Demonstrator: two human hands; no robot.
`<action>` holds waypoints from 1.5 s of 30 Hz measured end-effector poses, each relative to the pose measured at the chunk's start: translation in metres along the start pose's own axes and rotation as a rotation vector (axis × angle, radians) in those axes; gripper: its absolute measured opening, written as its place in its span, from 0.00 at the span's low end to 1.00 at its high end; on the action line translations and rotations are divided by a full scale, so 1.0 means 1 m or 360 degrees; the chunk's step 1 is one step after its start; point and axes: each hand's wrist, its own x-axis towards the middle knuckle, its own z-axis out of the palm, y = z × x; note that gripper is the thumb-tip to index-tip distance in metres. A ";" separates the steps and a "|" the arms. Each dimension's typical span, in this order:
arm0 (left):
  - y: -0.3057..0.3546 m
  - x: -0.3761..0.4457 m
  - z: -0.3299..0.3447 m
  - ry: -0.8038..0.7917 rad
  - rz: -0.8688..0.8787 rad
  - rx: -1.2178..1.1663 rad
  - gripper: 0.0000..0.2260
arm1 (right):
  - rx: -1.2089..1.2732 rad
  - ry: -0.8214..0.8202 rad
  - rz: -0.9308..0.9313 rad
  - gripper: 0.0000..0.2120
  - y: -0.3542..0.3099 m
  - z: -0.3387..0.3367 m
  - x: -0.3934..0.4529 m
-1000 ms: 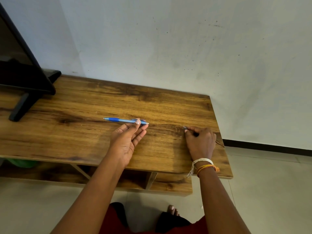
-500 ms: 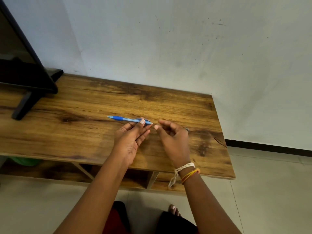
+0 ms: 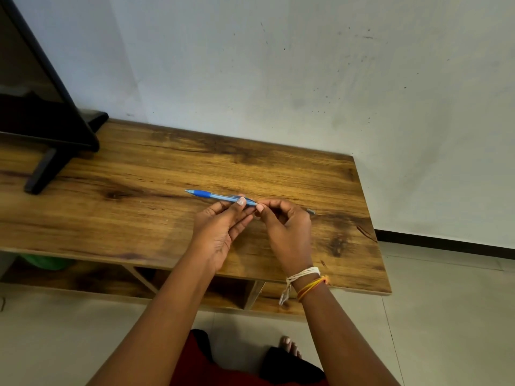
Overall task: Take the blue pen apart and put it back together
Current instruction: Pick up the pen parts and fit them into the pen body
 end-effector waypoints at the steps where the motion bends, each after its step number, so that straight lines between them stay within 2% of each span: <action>1: 0.000 0.000 0.000 0.0002 -0.0003 0.0000 0.05 | 0.0005 0.0011 0.0001 0.04 0.001 0.001 0.000; 5: 0.000 0.000 0.001 0.0041 -0.0017 -0.0019 0.04 | 0.0011 0.0046 0.0020 0.03 0.007 0.002 0.003; 7: 0.001 0.001 0.000 0.0064 -0.0012 -0.0029 0.04 | -0.0060 0.0147 -0.0002 0.02 0.011 -0.005 0.010; 10: 0.004 0.001 -0.002 0.0070 -0.0008 0.0017 0.04 | -0.0523 0.0365 -0.0132 0.04 0.018 -0.029 0.026; 15: 0.002 0.000 -0.002 0.0068 -0.0035 0.0063 0.04 | -0.0879 0.0497 0.0057 0.09 0.038 -0.064 0.043; 24: 0.000 0.004 -0.001 0.0058 -0.0028 0.0075 0.04 | -0.0858 0.0402 0.0176 0.10 0.047 -0.076 0.051; 32: 0.001 0.003 -0.001 0.0049 -0.0016 0.0083 0.06 | -0.0809 0.0363 0.0161 0.11 0.046 -0.080 0.049; 37: 0.002 0.002 -0.003 0.0052 -0.0021 0.0074 0.04 | -0.0689 0.0471 0.0210 0.11 0.036 -0.073 0.044; 39: 0.003 0.002 -0.002 0.0051 -0.0021 0.0043 0.04 | -0.0593 0.0409 0.0128 0.10 0.025 -0.060 0.040; 45: 0.000 0.001 0.001 0.0029 0.0009 0.0024 0.03 | -0.0333 -0.0194 -0.0080 0.08 0.001 -0.010 0.020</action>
